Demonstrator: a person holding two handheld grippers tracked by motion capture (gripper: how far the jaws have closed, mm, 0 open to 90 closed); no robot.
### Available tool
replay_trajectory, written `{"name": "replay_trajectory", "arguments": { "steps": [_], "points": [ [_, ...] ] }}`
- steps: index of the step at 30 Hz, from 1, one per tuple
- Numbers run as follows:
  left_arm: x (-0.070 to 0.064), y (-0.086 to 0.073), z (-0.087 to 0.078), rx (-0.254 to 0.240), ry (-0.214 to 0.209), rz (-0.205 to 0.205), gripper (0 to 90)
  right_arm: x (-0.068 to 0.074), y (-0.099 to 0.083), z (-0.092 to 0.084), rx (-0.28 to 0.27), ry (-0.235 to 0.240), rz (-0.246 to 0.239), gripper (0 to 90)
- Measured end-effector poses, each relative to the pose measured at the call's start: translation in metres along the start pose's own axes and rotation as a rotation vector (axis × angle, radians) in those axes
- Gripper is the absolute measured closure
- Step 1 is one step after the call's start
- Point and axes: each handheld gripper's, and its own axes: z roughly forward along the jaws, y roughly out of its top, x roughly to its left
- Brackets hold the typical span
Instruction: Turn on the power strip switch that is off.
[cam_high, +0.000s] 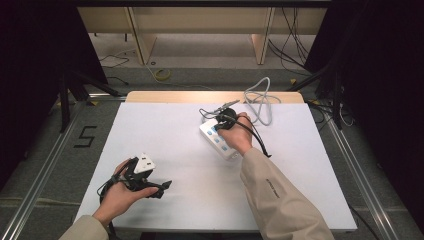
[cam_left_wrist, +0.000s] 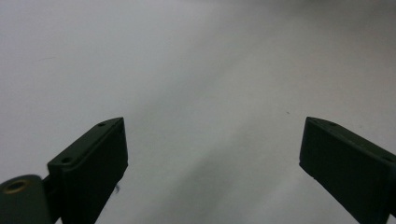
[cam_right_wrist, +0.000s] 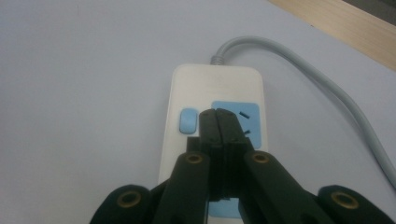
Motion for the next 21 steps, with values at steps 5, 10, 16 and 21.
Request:
{"name": "replay_trajectory", "arguments": {
  "steps": [5,10,16,21],
  "points": [
    [0.0,0.0,0.0,-0.002,0.0,0.003,7.5,0.001,0.002,0.003,0.003,0.001,-0.009,90.0],
    [0.0,0.0,0.0,0.0,0.0,0.003,7.5,0.002,0.003,0.007,0.005,0.004,-0.012,90.0],
    [0.0,0.0,0.0,-0.001,-0.001,0.002,7.5,0.004,0.005,0.011,0.014,0.012,-0.012,90.0],
    [0.0,0.0,0.0,-0.002,-0.002,0.003,7.6,0.006,0.005,0.015,0.024,0.016,-0.008,90.0]
  ]
}}
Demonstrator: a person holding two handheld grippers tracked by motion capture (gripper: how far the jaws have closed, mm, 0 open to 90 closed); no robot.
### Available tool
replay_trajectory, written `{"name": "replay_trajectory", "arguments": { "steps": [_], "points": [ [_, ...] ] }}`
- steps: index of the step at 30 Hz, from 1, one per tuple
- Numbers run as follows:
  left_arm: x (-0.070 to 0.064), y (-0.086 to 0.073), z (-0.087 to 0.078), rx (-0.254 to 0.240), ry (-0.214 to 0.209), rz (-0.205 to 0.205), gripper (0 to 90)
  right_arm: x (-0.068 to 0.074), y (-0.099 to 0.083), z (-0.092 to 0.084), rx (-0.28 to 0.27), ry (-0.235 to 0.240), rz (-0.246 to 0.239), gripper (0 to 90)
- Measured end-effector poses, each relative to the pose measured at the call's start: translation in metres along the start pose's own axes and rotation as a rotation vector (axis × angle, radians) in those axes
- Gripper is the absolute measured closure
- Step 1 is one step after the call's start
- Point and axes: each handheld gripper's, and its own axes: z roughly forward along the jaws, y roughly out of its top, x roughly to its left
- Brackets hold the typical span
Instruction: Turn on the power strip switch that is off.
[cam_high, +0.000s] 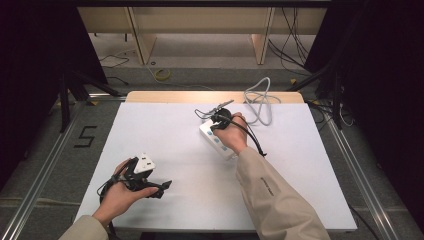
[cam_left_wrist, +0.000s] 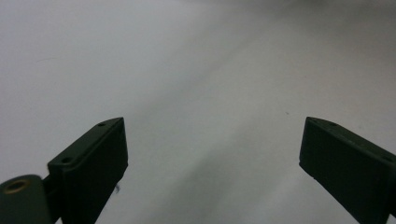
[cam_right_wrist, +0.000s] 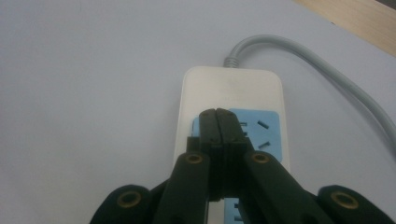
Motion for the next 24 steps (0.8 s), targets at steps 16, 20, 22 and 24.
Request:
{"name": "replay_trajectory", "arguments": {
  "steps": [16,20,22,24],
  "points": [
    [0.0,0.0,0.0,0.0,-0.001,-0.001,7.6,0.001,0.003,0.008,0.007,-0.001,-0.006,90.0],
    [0.0,0.0,0.0,-0.001,-0.001,0.0,7.6,0.003,0.004,0.01,0.016,0.0,-0.003,90.0],
    [0.0,0.0,0.0,-0.002,-0.002,-0.001,7.6,0.004,0.005,0.012,0.013,0.002,-0.007,90.0],
    [0.0,0.0,0.0,-0.002,-0.002,-0.001,7.6,0.005,0.005,0.012,0.018,0.002,-0.008,90.0]
  ]
}}
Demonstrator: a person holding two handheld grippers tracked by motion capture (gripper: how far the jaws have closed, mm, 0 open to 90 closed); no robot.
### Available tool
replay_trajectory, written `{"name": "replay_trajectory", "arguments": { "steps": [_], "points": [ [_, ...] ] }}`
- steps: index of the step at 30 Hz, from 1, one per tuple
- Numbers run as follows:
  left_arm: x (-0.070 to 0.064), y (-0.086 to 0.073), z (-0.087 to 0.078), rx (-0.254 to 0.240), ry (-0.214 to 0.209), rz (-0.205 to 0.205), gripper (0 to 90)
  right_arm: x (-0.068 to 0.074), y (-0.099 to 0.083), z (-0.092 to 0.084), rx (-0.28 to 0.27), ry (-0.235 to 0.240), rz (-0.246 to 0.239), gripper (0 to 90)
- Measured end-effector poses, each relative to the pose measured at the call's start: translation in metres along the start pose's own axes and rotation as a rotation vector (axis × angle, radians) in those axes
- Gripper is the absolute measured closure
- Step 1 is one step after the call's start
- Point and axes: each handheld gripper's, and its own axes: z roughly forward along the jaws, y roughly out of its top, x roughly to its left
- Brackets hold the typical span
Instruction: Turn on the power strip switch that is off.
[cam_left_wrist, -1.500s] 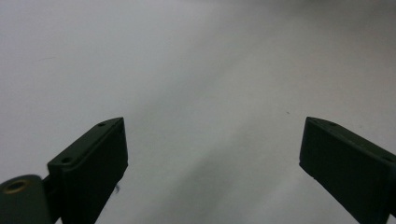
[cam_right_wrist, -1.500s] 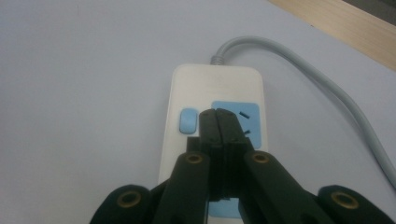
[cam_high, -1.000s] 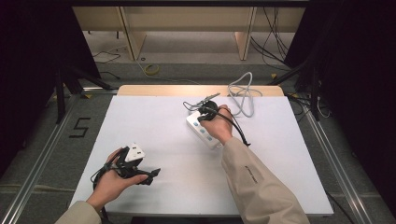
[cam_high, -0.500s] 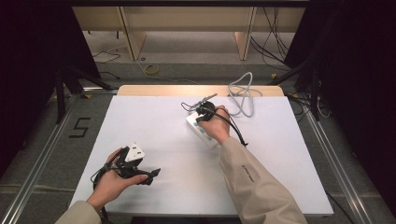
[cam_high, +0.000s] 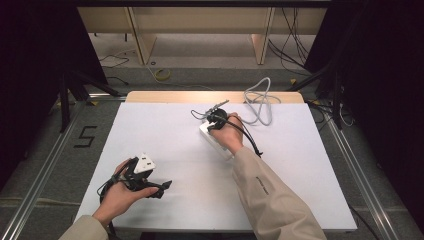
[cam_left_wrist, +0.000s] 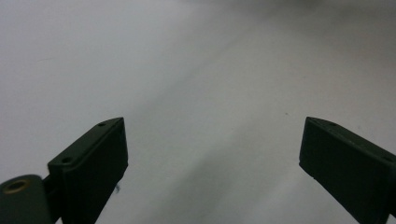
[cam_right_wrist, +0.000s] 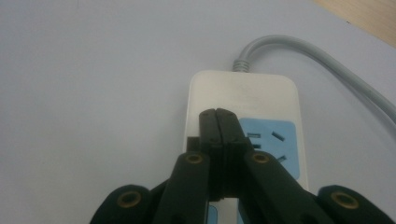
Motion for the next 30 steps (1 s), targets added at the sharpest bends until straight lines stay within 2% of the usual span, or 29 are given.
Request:
{"name": "replay_trajectory", "arguments": {
  "steps": [30],
  "points": [
    [-0.0006,0.0003,0.0001,0.003,0.001,0.003,7.7,0.004,0.0041,0.0041,0.048,-0.027,-0.035,90.0]
  ]
}}
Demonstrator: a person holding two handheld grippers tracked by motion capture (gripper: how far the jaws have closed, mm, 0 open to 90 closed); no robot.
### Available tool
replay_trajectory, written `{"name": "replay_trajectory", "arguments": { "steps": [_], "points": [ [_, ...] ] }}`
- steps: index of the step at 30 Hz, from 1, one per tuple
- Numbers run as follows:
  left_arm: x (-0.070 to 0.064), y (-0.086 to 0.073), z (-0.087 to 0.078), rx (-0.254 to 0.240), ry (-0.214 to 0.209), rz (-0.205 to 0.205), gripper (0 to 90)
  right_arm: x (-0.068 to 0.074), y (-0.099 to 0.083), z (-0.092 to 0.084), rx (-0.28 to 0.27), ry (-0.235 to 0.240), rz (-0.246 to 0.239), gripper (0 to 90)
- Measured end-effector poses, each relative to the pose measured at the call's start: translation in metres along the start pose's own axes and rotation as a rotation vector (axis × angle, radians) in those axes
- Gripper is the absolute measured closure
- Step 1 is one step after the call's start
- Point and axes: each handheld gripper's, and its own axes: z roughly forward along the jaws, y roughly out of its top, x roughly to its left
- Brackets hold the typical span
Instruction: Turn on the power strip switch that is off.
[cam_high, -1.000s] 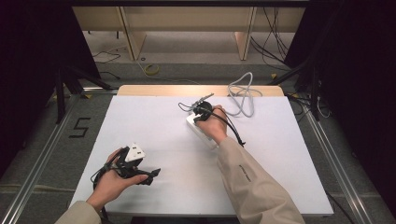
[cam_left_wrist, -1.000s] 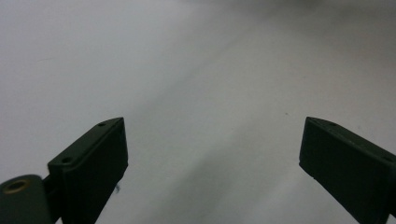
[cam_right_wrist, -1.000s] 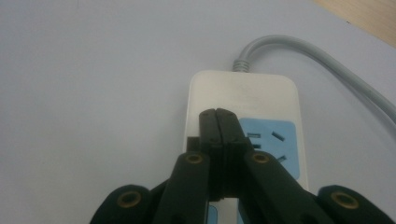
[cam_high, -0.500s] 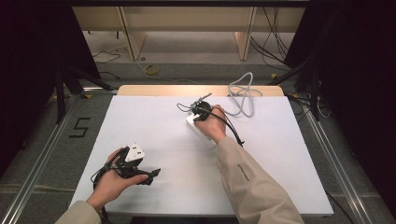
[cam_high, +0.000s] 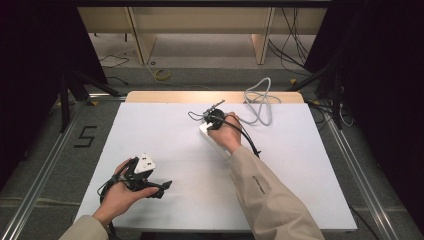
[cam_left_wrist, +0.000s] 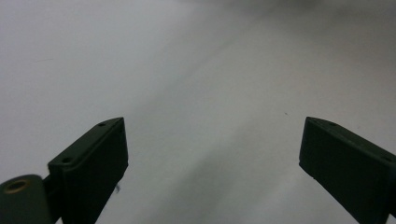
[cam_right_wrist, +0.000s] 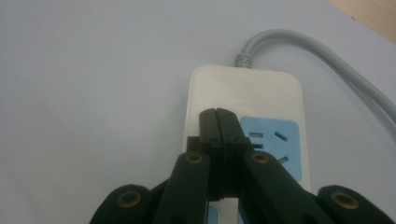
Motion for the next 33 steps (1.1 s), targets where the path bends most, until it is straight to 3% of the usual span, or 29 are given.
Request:
{"name": "replay_trajectory", "arguments": {
  "steps": [22,26,33],
  "points": [
    [-0.0009,0.0004,0.0003,-0.001,-0.001,0.0,7.7,0.0055,0.0043,0.0014,0.038,-0.035,-0.018,90.0],
    [-0.0013,0.0005,0.0003,-0.004,0.0,-0.002,7.8,0.0077,0.0055,0.0028,0.049,-0.051,-0.042,90.0],
    [-0.0016,0.0005,0.0004,-0.002,0.0,-0.003,7.9,0.0076,0.0049,0.0027,0.042,-0.05,-0.029,90.0]
  ]
}}
